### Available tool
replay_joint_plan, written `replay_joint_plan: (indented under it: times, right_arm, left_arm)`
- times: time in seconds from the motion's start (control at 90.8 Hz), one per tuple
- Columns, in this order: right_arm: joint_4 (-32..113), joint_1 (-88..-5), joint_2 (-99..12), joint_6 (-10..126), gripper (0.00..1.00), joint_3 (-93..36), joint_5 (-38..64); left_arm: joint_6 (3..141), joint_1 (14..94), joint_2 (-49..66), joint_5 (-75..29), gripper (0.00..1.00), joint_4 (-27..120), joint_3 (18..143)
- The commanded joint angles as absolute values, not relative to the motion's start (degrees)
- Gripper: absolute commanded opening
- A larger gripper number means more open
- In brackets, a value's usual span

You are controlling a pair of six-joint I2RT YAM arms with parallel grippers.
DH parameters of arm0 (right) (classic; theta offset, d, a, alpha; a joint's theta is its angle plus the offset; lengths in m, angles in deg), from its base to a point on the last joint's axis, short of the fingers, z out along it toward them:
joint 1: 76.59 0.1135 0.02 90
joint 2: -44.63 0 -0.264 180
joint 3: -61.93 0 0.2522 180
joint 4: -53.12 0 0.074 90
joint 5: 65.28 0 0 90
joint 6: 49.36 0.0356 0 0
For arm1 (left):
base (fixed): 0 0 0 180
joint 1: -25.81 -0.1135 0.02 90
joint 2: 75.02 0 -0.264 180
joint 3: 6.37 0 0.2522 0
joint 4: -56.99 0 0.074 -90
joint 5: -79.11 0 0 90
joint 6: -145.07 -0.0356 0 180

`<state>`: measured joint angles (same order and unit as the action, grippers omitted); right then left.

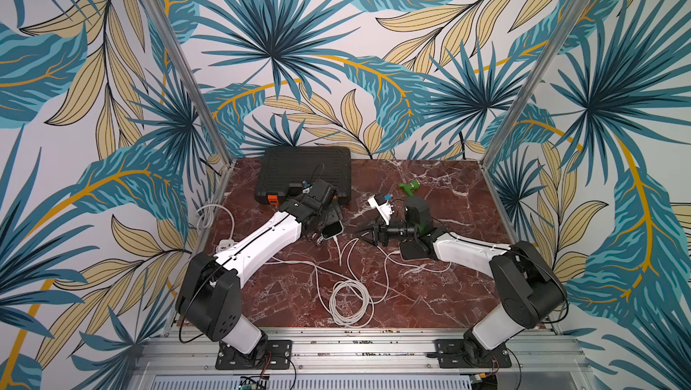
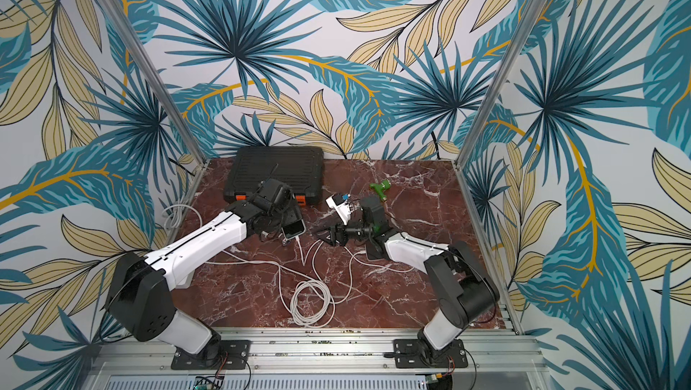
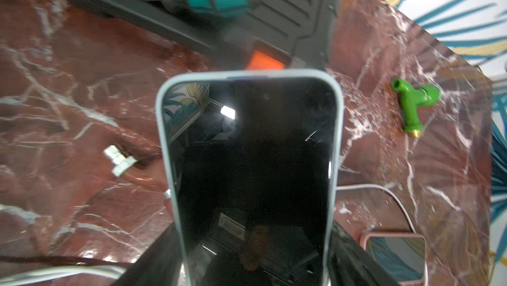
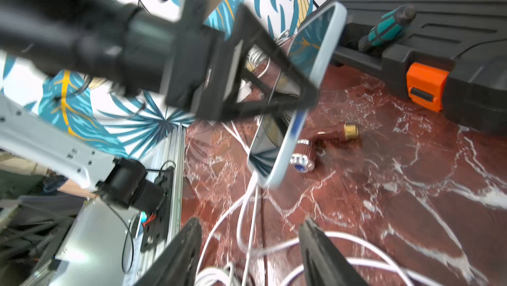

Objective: Plug the charging cable into the phone
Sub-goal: Insert the charging cable into the phone, then place the phone at the center of the board.

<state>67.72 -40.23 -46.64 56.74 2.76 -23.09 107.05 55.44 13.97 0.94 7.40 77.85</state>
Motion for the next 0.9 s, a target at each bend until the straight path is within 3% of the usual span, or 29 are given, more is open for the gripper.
replay_joint_plan:
  times: [0.0,0.33,0.573,0.694,0.892]
  right_arm:
    - [69.7,-41.3,-43.7,56.2,0.62,9.0,-20.4]
    - [77.3,-42.0,-42.5,61.3,0.62,16.0,-15.4]
    - [76.0,-42.0,-42.6,61.4,0.63,16.1,-13.9]
    - [76.0,-42.1,-42.6,61.9,0.65,15.8,-11.3]
    - [75.9,-42.2,-42.8,62.8,0.67,15.1,-9.0]
  left_arm:
    - [116.1,55.0,10.9,8.9,0.00,3.9,77.5]
    - [141.0,54.8,11.2,12.7,0.00,0.5,67.7]
    - [145.3,54.8,14.5,12.0,0.00,-2.2,67.0]
    - [146.8,54.8,15.7,10.2,0.08,-1.7,65.5]
    - [149.2,54.9,17.1,8.6,0.09,2.6,61.7]
